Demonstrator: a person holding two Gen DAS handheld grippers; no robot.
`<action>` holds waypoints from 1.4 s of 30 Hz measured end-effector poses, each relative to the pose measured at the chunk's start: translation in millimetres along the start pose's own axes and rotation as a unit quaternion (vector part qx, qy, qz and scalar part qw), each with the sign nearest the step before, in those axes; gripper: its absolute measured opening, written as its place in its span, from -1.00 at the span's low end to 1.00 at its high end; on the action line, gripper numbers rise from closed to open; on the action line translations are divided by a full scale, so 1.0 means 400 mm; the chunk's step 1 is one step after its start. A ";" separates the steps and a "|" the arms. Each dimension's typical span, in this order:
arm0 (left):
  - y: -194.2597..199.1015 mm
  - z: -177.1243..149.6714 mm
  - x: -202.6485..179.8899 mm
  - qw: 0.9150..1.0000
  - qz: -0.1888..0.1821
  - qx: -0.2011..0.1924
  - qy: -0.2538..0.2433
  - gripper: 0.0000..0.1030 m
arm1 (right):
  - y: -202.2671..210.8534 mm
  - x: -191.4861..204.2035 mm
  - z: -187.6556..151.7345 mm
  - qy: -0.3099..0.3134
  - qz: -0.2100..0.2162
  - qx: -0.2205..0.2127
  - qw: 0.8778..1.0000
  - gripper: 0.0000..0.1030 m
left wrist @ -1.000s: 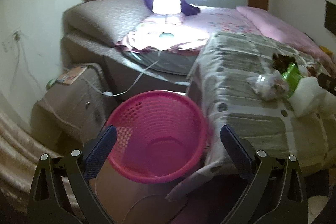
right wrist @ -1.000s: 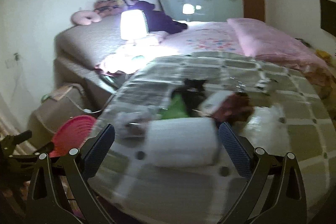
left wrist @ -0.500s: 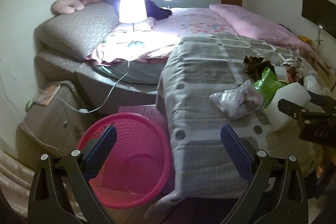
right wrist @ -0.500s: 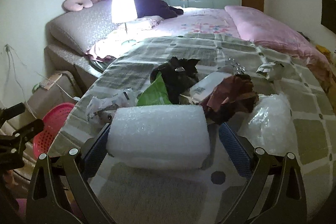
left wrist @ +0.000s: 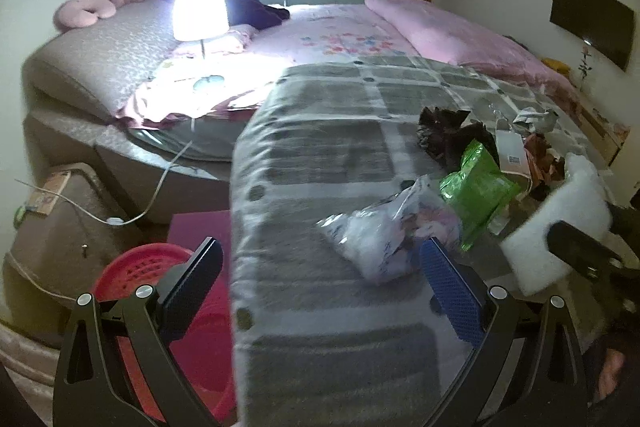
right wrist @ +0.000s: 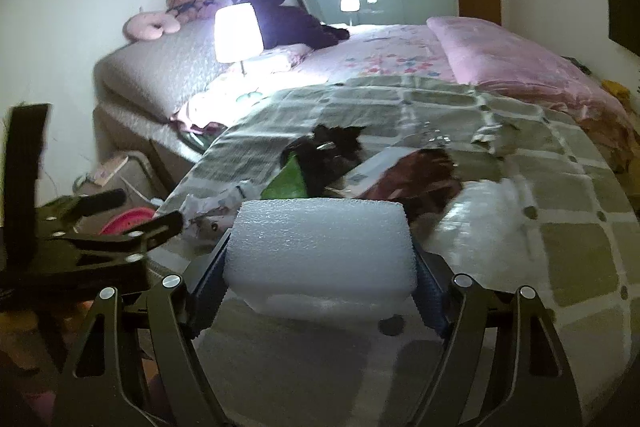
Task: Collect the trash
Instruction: 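Grasp the white foam block with the right tool while the left tool reaches the white plastic bag, then carry the foam block and white bag to the pink basket and open both tools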
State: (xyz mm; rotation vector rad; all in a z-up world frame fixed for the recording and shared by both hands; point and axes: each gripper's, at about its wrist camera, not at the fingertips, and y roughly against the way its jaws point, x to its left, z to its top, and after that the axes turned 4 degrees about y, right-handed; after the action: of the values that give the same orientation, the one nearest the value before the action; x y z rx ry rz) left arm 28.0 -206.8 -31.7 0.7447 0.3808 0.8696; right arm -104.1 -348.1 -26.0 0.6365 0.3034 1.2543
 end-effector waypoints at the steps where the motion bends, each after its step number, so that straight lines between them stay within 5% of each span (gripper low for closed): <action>1: -0.010 0.004 -0.004 1.000 -0.001 0.002 -0.001 0.85 | 0.003 -0.006 0.000 -0.004 -0.001 -0.001 1.000 0.46; 7: -0.065 0.018 -0.023 0.999 -0.020 0.024 0.006 0.79 | 0.011 -0.041 -0.011 -0.025 -0.004 0.000 1.000 0.46; 17: -0.057 -0.003 -0.020 0.998 -0.061 0.026 0.023 -0.32 | 0.017 -0.046 -0.014 -0.026 0.000 -0.003 1.000 0.46; 32: 0.071 -0.025 0.068 0.998 -0.053 -0.001 0.045 -0.43 | 0.023 0.026 -0.010 0.002 0.024 -0.002 1.000 0.46; 42: 0.151 -0.038 0.162 0.997 0.005 -0.033 0.067 -0.43 | -0.005 0.109 0.005 0.039 0.051 0.010 0.998 0.46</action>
State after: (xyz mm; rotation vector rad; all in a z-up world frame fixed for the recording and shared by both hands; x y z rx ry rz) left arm 24.8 -123.1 0.9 0.6309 0.4651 0.9406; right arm -88.3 -307.8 -20.3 0.6276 0.3516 1.3772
